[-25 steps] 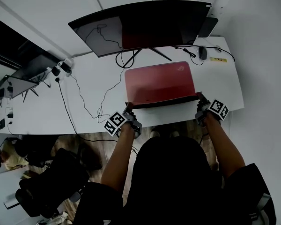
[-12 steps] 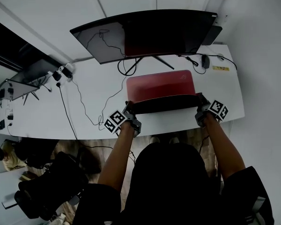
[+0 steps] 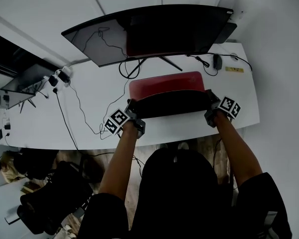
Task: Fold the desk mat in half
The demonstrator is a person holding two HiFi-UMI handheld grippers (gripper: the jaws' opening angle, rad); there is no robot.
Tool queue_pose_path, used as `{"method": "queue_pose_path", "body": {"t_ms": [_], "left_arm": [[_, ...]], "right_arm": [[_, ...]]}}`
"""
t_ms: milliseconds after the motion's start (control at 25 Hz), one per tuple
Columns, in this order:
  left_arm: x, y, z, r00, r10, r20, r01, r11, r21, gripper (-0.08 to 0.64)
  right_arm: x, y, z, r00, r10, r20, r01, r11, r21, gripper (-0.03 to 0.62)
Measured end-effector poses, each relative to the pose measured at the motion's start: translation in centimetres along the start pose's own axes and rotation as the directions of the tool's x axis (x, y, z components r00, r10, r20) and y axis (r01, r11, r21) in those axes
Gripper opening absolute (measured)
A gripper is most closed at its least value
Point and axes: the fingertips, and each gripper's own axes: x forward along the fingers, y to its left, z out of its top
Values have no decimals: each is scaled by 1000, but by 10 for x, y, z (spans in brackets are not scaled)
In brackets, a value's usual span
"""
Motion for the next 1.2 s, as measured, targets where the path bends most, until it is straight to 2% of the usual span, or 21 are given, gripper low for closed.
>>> {"method": "queue_pose_path", "body": {"t_ms": [200, 480, 880, 1000, 1200], "left_arm": [[22, -3, 8, 1000, 9, -16, -8, 1000, 19, 32], [45, 4, 21, 1000, 1, -15, -1, 999, -33, 32], [73, 32, 30, 998, 48, -41, -47, 999, 19, 32], [84, 34, 31, 998, 43, -45, -43, 999, 0, 32], [98, 33, 35, 998, 40, -57, -39, 999, 20, 32]], "right_arm": [[19, -10, 4, 1000, -22, -9, 22, 999, 23, 15], [47, -4, 17, 1000, 0, -20, 0, 1000, 2, 15], [89, -4, 19, 998, -20, -63, 16, 997, -75, 17], [97, -10, 18, 997, -35, -66, 30, 997, -74, 17], [109, -20, 20, 997, -43, -70, 40, 998, -43, 15]]}}
